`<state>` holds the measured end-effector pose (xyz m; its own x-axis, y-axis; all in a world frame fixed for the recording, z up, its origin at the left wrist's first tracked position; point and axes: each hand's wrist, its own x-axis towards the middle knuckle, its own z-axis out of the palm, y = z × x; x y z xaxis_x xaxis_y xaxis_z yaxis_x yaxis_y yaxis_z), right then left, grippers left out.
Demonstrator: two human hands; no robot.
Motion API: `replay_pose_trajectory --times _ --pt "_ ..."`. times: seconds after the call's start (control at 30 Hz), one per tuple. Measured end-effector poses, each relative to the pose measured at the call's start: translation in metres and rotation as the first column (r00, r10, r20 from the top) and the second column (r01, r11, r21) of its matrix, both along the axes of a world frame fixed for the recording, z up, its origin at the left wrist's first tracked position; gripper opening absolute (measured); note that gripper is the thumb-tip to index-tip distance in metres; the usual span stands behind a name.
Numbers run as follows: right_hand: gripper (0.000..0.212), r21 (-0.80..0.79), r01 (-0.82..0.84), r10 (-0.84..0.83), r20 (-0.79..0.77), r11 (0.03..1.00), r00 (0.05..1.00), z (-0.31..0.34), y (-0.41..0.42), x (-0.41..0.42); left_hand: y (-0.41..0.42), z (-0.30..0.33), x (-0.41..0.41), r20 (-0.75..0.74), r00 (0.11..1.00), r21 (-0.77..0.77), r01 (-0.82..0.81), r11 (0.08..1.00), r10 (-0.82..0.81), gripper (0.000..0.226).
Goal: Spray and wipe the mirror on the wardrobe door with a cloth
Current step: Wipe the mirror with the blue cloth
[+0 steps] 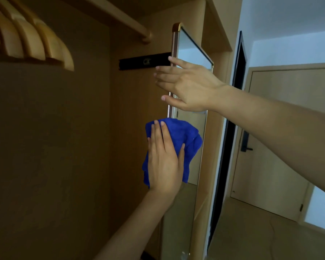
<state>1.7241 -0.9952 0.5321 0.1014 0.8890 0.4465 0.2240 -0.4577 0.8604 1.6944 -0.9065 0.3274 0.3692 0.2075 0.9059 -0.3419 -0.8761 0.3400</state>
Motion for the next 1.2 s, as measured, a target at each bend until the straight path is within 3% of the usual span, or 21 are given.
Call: replay_pose_trajectory --times 0.13,0.27,0.4,0.57,0.93,1.2 --pt "0.058 0.006 -0.018 0.018 -0.004 1.0 1.0 -0.011 0.002 0.001 0.001 -0.01 -0.003 -0.031 0.999 -0.058 0.043 0.997 -0.045 0.075" --pt "0.056 0.026 -0.011 0.011 0.008 1.0 1.0 -0.012 0.002 0.001 0.004 0.021 -0.009 -0.029 0.989 -0.054 0.141 0.988 -0.143 0.079" --pt "0.057 0.056 -0.01 0.01 -0.014 0.998 1.0 -0.011 0.003 0.001 0.007 0.036 -0.003 0.019 0.995 -0.018 0.093 0.995 -0.093 0.073" --pt "0.051 0.09 -0.05 0.049 0.013 0.995 0.999 -0.018 0.003 0.007 0.001 0.002 0.002 0.064 0.998 0.001 -0.027 1.0 0.027 0.066" --pt "0.055 0.179 -0.019 0.009 0.055 0.984 0.998 -0.034 -0.009 0.005 -0.016 -0.059 -0.011 0.019 1.0 -0.035 0.005 0.999 -0.005 0.065" --pt "0.054 -0.08 -0.12 0.123 0.023 0.99 0.992 -0.074 0.0 0.001 -0.012 -0.052 -0.013 0.042 0.997 -0.051 0.068 0.996 -0.066 0.067"
